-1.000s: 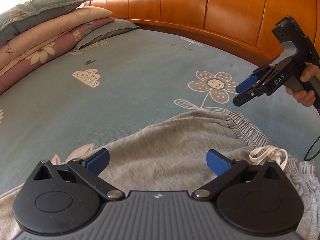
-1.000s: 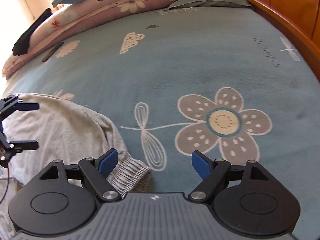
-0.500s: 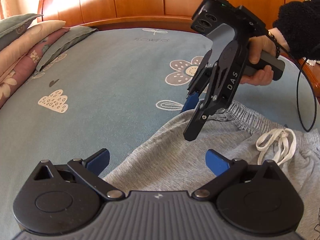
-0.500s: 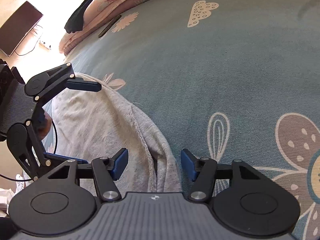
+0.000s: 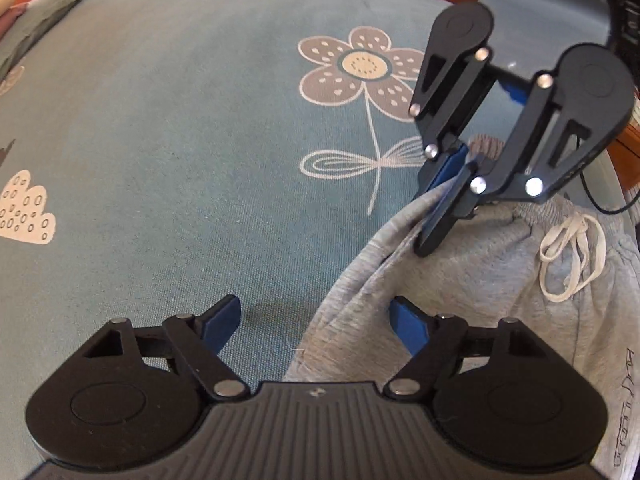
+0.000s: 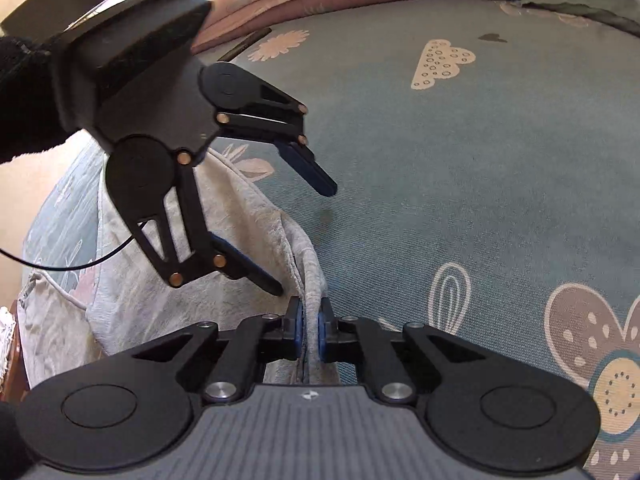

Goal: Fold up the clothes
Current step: 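Close the right tool on the pants edge while the left tool approaches, then close the left tool on the pants edge beside the right tool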

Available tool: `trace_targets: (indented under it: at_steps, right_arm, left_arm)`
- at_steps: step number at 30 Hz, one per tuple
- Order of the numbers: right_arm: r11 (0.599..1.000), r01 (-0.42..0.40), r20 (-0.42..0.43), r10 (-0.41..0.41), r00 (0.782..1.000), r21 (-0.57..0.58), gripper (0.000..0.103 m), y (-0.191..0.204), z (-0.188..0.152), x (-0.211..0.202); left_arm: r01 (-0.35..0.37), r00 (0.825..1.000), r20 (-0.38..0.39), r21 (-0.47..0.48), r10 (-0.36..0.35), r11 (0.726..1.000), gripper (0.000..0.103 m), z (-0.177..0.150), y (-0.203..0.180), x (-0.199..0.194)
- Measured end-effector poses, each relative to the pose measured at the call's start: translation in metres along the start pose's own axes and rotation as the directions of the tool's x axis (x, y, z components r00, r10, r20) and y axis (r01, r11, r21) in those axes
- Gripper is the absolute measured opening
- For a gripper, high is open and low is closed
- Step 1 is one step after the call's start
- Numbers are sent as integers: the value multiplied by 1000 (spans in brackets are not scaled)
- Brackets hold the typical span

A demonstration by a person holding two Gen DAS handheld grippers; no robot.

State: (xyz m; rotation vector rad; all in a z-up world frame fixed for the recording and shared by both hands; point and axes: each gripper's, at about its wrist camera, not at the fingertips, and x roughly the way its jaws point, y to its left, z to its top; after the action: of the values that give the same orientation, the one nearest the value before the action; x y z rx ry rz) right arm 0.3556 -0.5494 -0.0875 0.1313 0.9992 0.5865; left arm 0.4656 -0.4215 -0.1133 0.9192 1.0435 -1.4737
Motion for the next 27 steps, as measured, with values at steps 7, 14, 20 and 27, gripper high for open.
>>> trace_targets:
  at_steps: [7,14,20,27]
  right_arm:
    - [989,44,15,-43,999,-144,9,25,2,-21]
    - [976,104,19,-103,995,-189,37,26,4,-20]
    - [955,78,-51,-96,994,-286,58,30,10,9]
    - [952,15,-140,-61,988,-307,10,39,12,30]
  left_arm:
    - [110,987,-128,125,-94,986,19,12,-14,-1]
    - [7,998,-59,157,3,988,7,4,-33,-11]
    - [-42,999,-10,194,44,980,6,-4,-51,-25]
    - [-115,992,-17,272,124,955,20,-16,-66,-29]
